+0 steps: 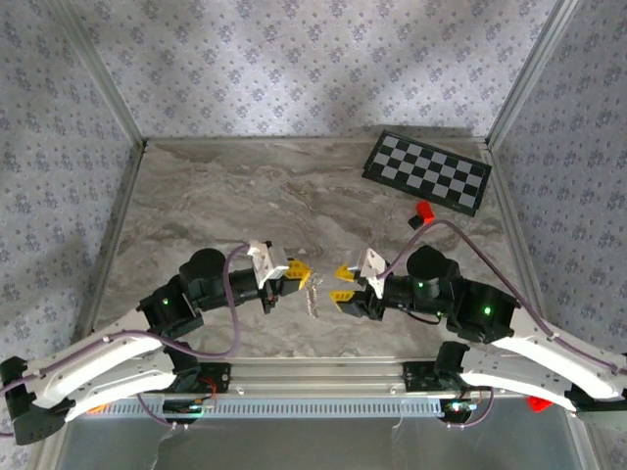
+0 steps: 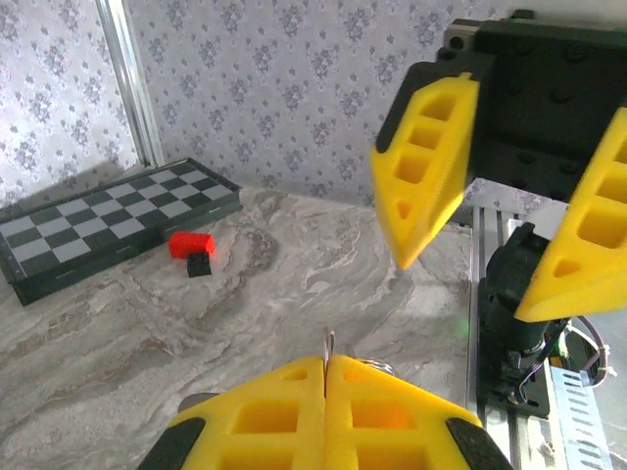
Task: Put the keys on the keyring
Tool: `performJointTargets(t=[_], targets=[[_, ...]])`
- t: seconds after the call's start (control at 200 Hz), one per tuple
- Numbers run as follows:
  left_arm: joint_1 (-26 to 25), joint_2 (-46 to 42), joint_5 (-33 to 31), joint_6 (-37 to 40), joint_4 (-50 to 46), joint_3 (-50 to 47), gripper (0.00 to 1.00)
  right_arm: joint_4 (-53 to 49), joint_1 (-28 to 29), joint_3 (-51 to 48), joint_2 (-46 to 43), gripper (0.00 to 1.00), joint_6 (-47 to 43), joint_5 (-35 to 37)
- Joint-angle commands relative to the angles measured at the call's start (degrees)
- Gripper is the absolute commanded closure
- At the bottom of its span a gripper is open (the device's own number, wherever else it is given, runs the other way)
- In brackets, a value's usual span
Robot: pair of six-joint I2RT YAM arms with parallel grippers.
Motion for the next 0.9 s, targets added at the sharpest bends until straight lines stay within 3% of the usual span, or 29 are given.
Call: performJointTargets(t=[0.0, 0.615, 0.895], targets=[[0.0, -1.7, 1.8, 1.5, 4.6, -0.7, 1.0, 3.4, -1.2, -0.5, -0.3, 0.55, 3.9, -2.4], [0.0, -4.2, 2.5, 4.7, 5.3, -2.2, 1.0, 7.4, -5.1, -3.1, -0.2, 0.37, 8.9, -7.5], [0.0, -6.2, 6.0, 3.3, 11.0, -4.5, 1.0, 10.3, -5.6, -3.0, 0.6, 0.41, 8.1, -13.4]])
